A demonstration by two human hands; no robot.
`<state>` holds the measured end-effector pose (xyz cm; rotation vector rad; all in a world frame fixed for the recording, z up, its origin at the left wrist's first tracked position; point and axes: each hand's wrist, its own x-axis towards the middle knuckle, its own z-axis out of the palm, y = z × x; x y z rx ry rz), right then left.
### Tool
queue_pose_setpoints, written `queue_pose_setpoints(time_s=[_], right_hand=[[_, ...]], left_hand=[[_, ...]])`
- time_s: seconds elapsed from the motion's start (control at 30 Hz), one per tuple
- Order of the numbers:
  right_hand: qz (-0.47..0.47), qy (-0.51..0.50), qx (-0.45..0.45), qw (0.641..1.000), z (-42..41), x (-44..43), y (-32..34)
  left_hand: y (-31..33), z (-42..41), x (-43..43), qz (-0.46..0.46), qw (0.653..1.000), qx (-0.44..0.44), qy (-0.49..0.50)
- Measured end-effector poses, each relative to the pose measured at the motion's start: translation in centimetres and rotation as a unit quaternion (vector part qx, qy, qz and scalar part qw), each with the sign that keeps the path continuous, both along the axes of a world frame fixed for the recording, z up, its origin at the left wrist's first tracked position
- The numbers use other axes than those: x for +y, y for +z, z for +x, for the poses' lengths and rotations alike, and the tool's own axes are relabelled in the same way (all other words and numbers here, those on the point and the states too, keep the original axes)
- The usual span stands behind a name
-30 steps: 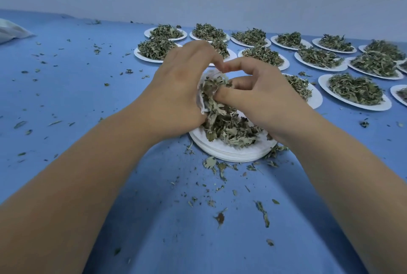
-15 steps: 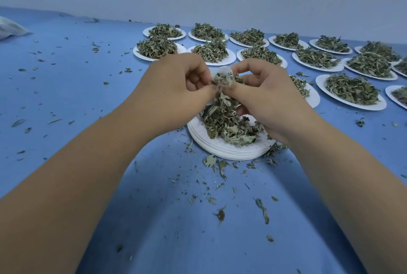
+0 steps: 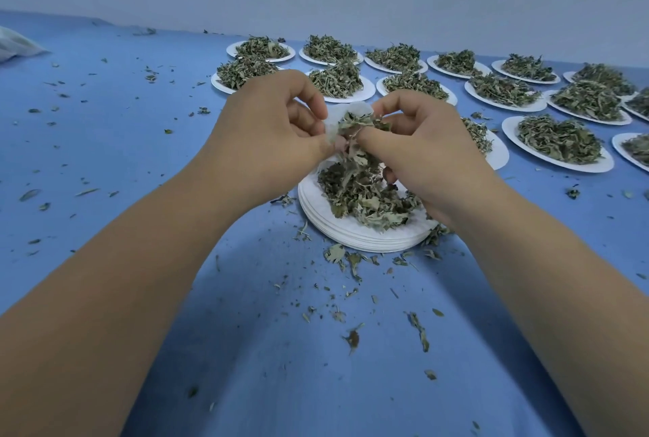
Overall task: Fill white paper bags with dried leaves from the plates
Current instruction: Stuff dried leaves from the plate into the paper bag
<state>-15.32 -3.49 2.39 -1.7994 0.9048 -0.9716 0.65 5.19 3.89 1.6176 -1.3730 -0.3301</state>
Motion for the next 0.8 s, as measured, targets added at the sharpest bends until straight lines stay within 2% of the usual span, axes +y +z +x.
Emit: queue_pose_setpoints(time_s=[0.13, 0.27, 0.47, 0.57, 0.7, 0.8], right_hand=[[-0.040, -0.037, 0.041, 0.998, 0.0, -0.1, 0.0], [-0.039, -0.074, 0.073, 0.994, 0.0, -0.6, 0.1], [-0.075, -0.127, 0.081, 0.986, 0.7, 0.1, 0.5], [-0.029, -0.126, 0.026, 0.991, 1.0, 0.6, 0.6], [0.073, -0.056, -0.058, 0.994, 0.6, 0.9, 0.9], [0.081, -0.001, -0.075, 0.994, 0.1, 1.2, 0.9]], left_hand=[[0.1, -0.5, 0.4, -0.009, 0.999, -0.014, -0.041], [0.2, -0.7, 0.7, -0.028, 0.996, 0.016, -0.085], [0.0, -1.5, 0.7, -0.052, 0.988, 0.004, -0.146], [-0.4, -1.3, 0.5, -0.063, 0.991, -0.023, -0.119], [-0.9, -0.9, 0.0, -0.074, 0.995, -0.060, -0.031], [-1.0, -0.2, -0.2, -0.074, 0.994, -0.074, 0.024]])
